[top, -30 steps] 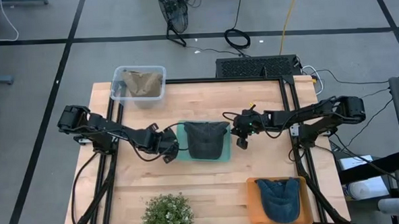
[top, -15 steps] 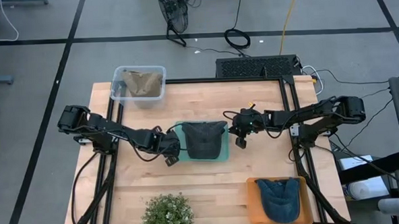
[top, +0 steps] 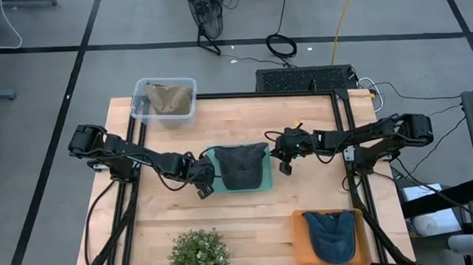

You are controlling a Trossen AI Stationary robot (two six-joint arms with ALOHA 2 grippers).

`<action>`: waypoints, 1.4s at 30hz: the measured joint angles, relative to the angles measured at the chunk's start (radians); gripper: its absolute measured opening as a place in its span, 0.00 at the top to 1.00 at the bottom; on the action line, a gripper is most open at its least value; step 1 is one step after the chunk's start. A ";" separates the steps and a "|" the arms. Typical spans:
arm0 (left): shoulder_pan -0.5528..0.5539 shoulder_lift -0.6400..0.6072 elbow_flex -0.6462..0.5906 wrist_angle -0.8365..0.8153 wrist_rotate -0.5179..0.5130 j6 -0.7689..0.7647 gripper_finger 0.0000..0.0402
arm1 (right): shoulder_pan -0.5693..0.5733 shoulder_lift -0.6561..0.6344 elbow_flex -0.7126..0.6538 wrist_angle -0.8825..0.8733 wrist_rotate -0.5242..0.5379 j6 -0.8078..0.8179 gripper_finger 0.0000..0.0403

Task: Pick & Place hat
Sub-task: Adjust the green bin

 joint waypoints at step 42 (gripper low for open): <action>0.029 0.000 0.000 0.044 -0.150 0.034 0.72 | -0.001 0.000 0.000 -0.026 -0.078 0.018 0.89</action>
